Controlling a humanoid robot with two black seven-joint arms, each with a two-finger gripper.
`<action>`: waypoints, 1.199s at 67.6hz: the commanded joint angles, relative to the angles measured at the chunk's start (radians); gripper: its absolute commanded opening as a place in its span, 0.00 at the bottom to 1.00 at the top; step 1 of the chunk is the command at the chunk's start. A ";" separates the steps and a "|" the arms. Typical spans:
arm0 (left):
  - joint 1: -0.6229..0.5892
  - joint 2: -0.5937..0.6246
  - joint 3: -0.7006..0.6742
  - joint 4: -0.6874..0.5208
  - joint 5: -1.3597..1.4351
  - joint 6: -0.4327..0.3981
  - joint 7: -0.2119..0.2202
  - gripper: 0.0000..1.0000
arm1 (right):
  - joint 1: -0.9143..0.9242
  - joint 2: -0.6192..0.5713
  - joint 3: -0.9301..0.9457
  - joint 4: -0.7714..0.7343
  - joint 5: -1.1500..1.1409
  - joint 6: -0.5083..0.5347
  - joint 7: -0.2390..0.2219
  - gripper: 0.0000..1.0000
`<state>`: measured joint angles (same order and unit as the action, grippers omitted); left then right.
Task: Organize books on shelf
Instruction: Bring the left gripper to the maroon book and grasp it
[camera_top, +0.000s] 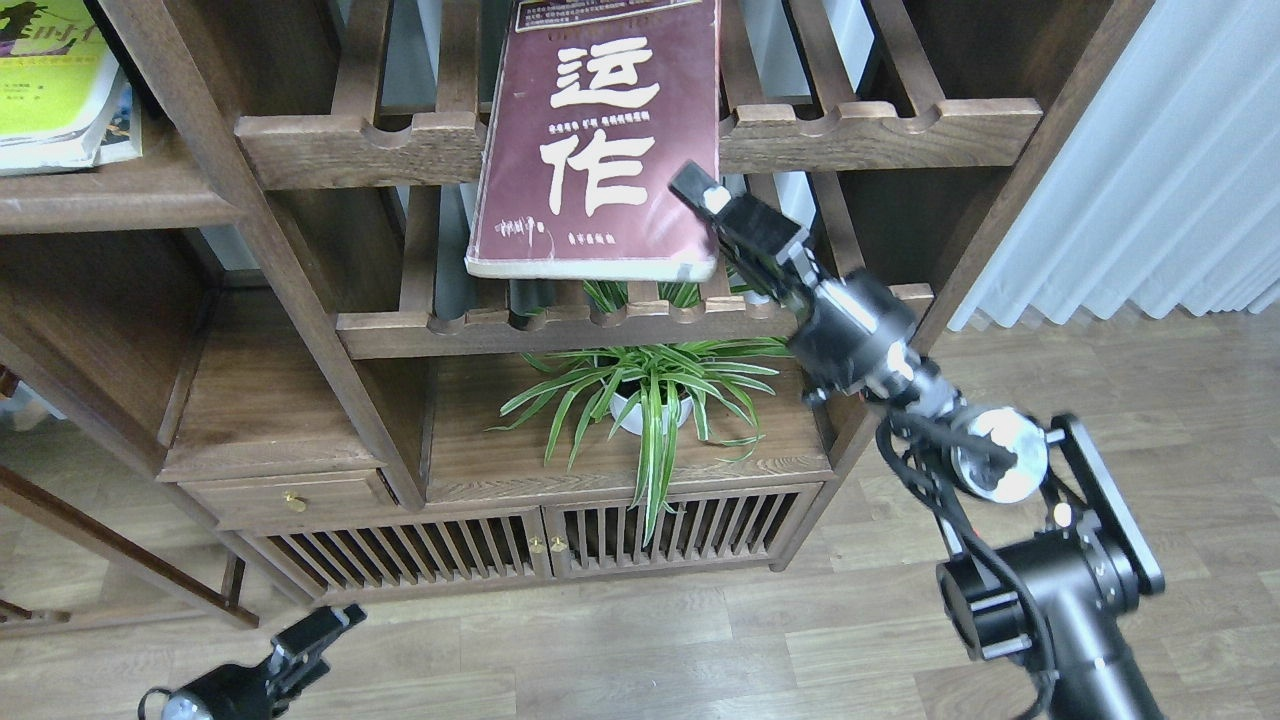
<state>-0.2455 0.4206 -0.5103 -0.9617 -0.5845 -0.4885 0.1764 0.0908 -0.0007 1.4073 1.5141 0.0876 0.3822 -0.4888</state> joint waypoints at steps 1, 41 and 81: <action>-0.026 -0.009 -0.083 -0.144 0.000 0.000 -0.003 1.00 | -0.013 0.001 -0.011 -0.005 0.001 0.009 0.000 0.03; -0.278 -0.043 -0.100 -0.339 0.005 0.000 -0.106 0.99 | -0.011 0.001 -0.062 -0.020 -0.022 0.004 0.000 0.03; -0.229 0.033 -0.145 -0.416 0.005 0.000 -0.117 1.00 | 0.001 0.001 -0.067 -0.060 -0.042 0.003 0.000 0.03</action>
<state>-0.5069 0.4307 -0.6279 -1.3774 -0.5787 -0.4891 0.0638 0.0912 0.0005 1.3388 1.4608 0.0456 0.3850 -0.4897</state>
